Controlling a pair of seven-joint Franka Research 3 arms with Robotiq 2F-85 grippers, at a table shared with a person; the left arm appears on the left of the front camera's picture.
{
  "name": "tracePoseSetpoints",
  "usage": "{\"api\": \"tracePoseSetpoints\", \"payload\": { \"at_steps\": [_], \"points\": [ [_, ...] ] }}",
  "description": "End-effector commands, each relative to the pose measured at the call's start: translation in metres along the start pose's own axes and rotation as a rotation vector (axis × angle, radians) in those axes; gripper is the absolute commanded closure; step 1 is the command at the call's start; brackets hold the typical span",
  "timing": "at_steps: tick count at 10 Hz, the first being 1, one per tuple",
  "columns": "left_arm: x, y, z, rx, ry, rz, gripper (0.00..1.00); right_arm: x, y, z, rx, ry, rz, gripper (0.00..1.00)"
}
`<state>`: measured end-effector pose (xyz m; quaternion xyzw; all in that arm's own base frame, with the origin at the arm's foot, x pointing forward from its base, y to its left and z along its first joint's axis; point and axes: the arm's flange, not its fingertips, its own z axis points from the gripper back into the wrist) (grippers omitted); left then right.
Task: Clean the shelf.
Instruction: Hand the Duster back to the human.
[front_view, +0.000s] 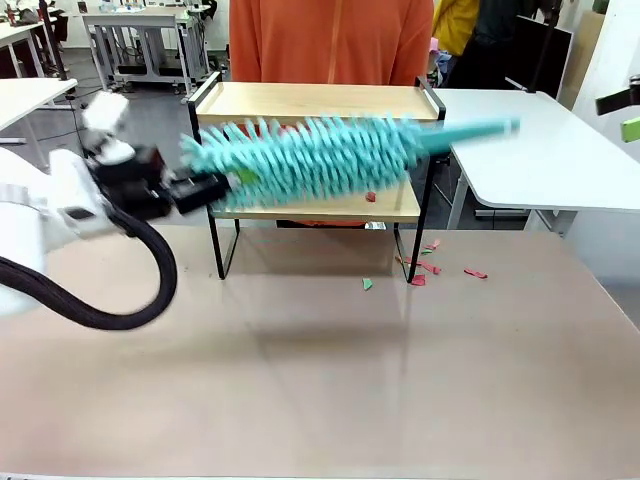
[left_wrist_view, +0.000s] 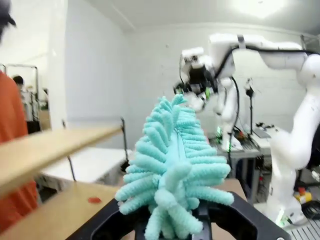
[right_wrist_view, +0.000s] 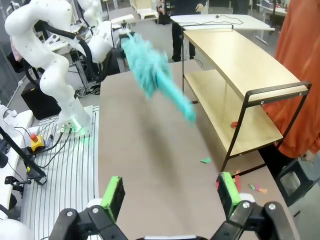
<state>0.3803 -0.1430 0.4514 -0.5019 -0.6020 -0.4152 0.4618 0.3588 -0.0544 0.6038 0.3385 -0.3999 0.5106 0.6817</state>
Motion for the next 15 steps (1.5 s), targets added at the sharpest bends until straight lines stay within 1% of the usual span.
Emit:
{"api": "tracePoseSetpoints", "payload": {
  "at_steps": [1, 2, 4, 5, 7, 8, 9, 10, 12, 13, 15],
  "points": [
    [0.049, -0.023, 0.026, 0.119, -0.076, -0.03, 0.83, 0.001, -0.002, 0.0, 0.003, -0.029, 0.027, 0.0],
    [0.07, -0.022, 0.041, 0.208, -0.1, -0.033, 0.83, 0.001, -0.002, 0.0, 0.003, -0.029, 0.027, 0.0],
    [0.103, -0.02, 0.079, 0.439, -0.141, -0.073, 0.83, 0.001, -0.002, 0.0, 0.003, -0.029, 0.027, 0.0],
    [0.11, -0.022, 0.091, 0.519, -0.162, -0.091, 0.83, 0.001, -0.002, 0.0, 0.003, -0.029, 0.027, 0.0],
    [0.12, -0.03, 0.13, 0.747, -0.224, -0.116, 0.83, 0.001, -0.002, 0.0, 0.003, -0.029, 0.027, 0.0],
    [0.121, -0.034, 0.141, 0.864, -0.209, -0.142, 0.83, 0.001, -0.002, 0.0, 0.003, -0.029, 0.027, 0.0],
    [0.119, -0.038, 0.152, 0.987, -0.192, -0.17, 0.83, 0.001, -0.002, 0.0, 0.003, -0.029, 0.027, 0.0],
    [0.115, -0.04, 0.159, 1.077, -0.175, -0.184, 0.83, 0.001, -0.002, 0.0, 0.003, -0.029, 0.027, 0.0],
    [0.103, -0.036, 0.167, 1.176, -0.143, -0.199, 0.83, 0.001, -0.002, 0.0, 0.003, -0.029, 0.027, 0.0],
    [0.093, -0.029, 0.169, 1.202, -0.124, -0.186, 0.83, 0.001, -0.002, 0.0, 0.003, -0.029, 0.027, 0.0],
    [0.055, -0.008, 0.172, 1.261, -0.08, -0.133, 0.83, 0.001, -0.002, 0.0, 0.003, -0.029, 0.027, 0.0]
  ]
}}
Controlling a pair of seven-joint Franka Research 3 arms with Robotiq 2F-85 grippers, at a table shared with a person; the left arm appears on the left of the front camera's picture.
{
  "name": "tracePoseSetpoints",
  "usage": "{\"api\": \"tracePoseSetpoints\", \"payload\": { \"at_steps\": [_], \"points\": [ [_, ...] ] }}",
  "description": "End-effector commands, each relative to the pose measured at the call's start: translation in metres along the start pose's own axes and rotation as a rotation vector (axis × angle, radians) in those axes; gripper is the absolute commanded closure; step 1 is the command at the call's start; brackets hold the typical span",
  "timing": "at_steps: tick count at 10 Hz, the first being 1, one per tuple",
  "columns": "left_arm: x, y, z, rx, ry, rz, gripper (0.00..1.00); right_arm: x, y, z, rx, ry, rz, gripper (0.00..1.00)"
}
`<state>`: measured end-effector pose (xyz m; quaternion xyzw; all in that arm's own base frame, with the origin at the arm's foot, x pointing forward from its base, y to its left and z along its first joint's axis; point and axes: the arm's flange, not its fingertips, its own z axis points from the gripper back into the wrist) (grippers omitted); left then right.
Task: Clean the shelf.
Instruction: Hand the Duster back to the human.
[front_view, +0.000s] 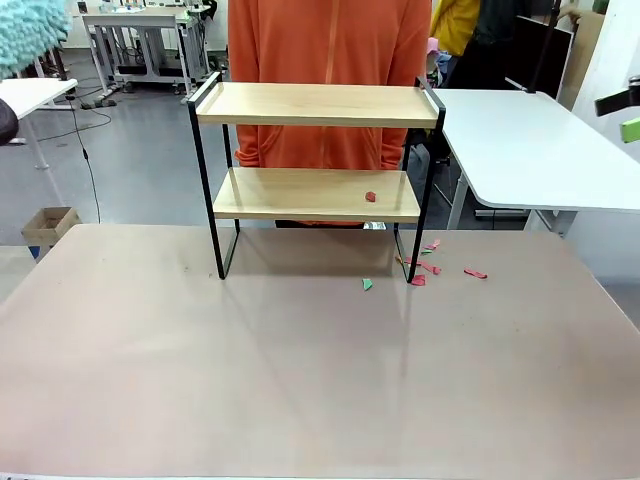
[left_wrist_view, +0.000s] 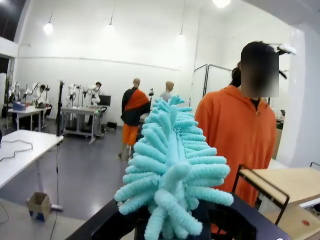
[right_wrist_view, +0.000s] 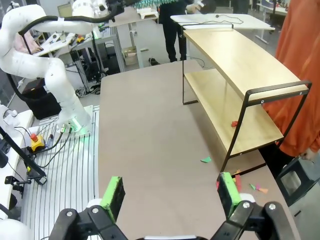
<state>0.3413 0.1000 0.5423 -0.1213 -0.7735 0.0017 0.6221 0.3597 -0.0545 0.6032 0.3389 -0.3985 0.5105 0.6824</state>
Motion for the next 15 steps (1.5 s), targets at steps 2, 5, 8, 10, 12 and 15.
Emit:
{"api": "tracePoseSetpoints", "payload": {
  "at_steps": [2, 5, 8, 10, 12, 15],
  "points": [
    [-0.131, -0.055, -0.01, 0.008, 0.043, 0.047, 0.83, 0.002, -0.001, 0.0, 0.002, -0.031, 0.029, 0.0],
    [-0.191, -0.071, -0.014, 0.055, 0.098, 0.018, 0.83, 0.002, -0.001, 0.0, 0.002, -0.031, 0.029, 0.0],
    [-0.238, -0.096, -0.003, 0.054, 0.134, -0.001, 0.83, 0.002, -0.001, 0.0, 0.002, -0.031, 0.029, 0.0],
    [-0.246, -0.104, -0.004, 0.043, 0.142, 0.049, 0.83, 0.002, -0.001, 0.0, 0.002, -0.031, 0.029, 0.0],
    [-0.121, 0.044, -0.02, 0.009, 0.208, 0.044, 0.83, 0.002, -0.001, 0.0, 0.002, -0.031, 0.029, 0.0],
    [-0.121, 0.044, -0.02, 0.009, 0.208, 0.044, 0.83, 0.002, -0.001, 0.0, 0.002, -0.031, 0.029, 0.0]
  ]
}}
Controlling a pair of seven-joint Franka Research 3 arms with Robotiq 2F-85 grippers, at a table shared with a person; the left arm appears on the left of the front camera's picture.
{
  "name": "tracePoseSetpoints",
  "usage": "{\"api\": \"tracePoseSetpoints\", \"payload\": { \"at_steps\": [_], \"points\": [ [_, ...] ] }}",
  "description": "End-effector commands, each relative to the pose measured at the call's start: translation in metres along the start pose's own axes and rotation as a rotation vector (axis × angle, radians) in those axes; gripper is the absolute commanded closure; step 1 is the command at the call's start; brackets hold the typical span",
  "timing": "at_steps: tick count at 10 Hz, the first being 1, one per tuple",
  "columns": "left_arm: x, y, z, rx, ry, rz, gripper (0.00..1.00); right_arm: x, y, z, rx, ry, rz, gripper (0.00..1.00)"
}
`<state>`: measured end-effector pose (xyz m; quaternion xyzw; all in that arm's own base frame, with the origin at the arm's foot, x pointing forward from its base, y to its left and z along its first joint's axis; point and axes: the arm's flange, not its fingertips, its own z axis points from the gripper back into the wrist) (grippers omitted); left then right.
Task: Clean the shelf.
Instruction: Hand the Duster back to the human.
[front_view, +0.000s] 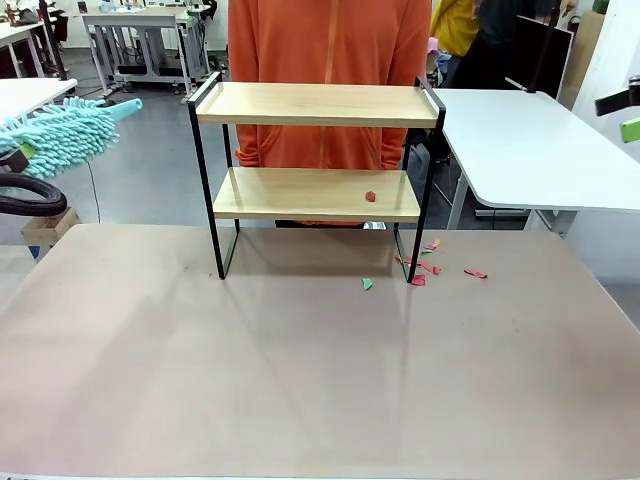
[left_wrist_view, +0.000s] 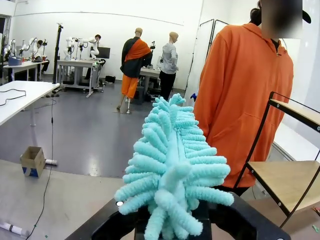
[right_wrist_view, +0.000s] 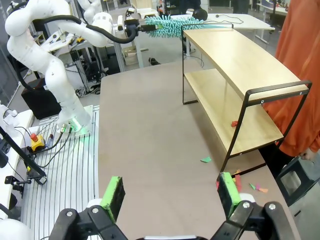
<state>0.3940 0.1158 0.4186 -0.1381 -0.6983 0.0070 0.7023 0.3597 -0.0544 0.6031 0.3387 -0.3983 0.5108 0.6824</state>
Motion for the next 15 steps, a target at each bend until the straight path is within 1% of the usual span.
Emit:
{"api": "tracePoseSetpoints", "payload": {
  "at_steps": [1, 13, 14, 15],
  "points": [
    [0.005, 0.0, 0.002, 0.002, -0.009, -0.006, 0.83, 0.002, -0.001, 0.0, 0.001, -0.032, 0.028, 0.0],
    [0.005, 0.0, 0.002, 0.002, -0.009, -0.006, 0.83, 0.002, -0.001, 0.0, 0.001, -0.032, 0.028, 0.0],
    [0.0, 0.0, 0.0, 0.001, 0.001, 0.0, 0.28, 0.002, -0.001, 0.0, 0.001, -0.032, 0.028, 0.0],
    [0.011, -0.007, 0.009, -0.007, -0.012, 0.012, 0.26, 0.002, -0.001, 0.0, 0.001, -0.032, 0.028, 0.0]
  ]
}}
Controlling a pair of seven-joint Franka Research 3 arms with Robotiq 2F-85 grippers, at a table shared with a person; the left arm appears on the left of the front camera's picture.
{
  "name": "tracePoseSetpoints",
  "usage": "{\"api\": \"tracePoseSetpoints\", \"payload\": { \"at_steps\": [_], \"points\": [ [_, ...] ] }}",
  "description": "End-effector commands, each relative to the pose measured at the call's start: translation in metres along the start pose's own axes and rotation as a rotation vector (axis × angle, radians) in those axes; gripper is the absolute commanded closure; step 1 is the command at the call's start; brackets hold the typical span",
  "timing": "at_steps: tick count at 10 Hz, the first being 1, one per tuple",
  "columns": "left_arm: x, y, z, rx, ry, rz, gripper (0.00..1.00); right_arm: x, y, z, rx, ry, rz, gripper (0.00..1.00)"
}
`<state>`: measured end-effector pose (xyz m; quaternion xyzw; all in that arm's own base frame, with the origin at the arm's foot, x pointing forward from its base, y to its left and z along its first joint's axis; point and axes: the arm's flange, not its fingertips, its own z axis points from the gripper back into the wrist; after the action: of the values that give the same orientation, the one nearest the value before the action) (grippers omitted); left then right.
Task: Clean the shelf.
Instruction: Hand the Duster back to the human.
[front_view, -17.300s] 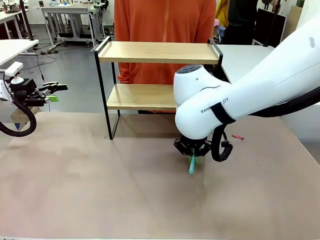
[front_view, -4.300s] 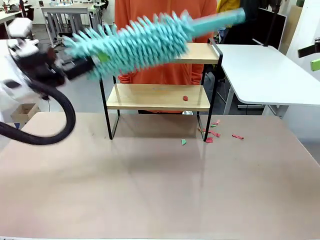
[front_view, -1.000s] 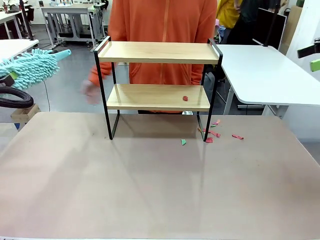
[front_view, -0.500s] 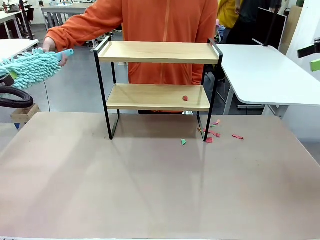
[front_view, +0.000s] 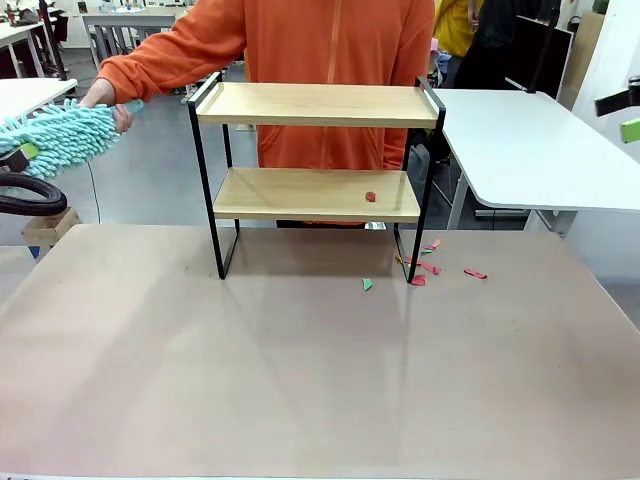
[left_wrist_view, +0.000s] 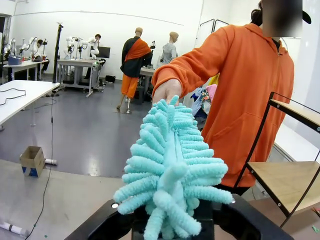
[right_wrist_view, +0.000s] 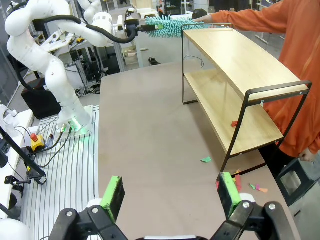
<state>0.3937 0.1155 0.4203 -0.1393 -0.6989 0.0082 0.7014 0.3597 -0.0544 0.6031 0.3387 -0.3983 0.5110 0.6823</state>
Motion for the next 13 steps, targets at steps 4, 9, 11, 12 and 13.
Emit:
{"api": "tracePoseSetpoints", "payload": {
  "at_steps": [4, 9, 11, 12, 13],
  "points": [
    [0.083, -0.009, 0.04, -0.05, 0.014, 0.177, 0.02, 0.002, -0.001, 0.0, 0.001, -0.032, 0.028, 0.0],
    [0.192, 0.049, 0.088, -0.066, -0.046, 0.526, 0.0, 0.002, -0.001, 0.0, 0.001, -0.032, 0.028, 0.0],
    [0.206, 0.072, 0.095, -0.038, -0.077, 0.579, 0.0, 0.002, -0.001, 0.0, 0.001, -0.032, 0.028, 0.0],
    [0.207, 0.079, 0.096, -0.043, -0.087, 0.603, 0.0, 0.002, -0.001, 0.0, 0.001, -0.032, 0.028, 0.0],
    [0.204, 0.08, 0.095, 0.053, -0.151, 0.533, 0.0, 0.002, -0.001, 0.0, 0.001, -0.032, 0.028, 0.0]
  ]
}}
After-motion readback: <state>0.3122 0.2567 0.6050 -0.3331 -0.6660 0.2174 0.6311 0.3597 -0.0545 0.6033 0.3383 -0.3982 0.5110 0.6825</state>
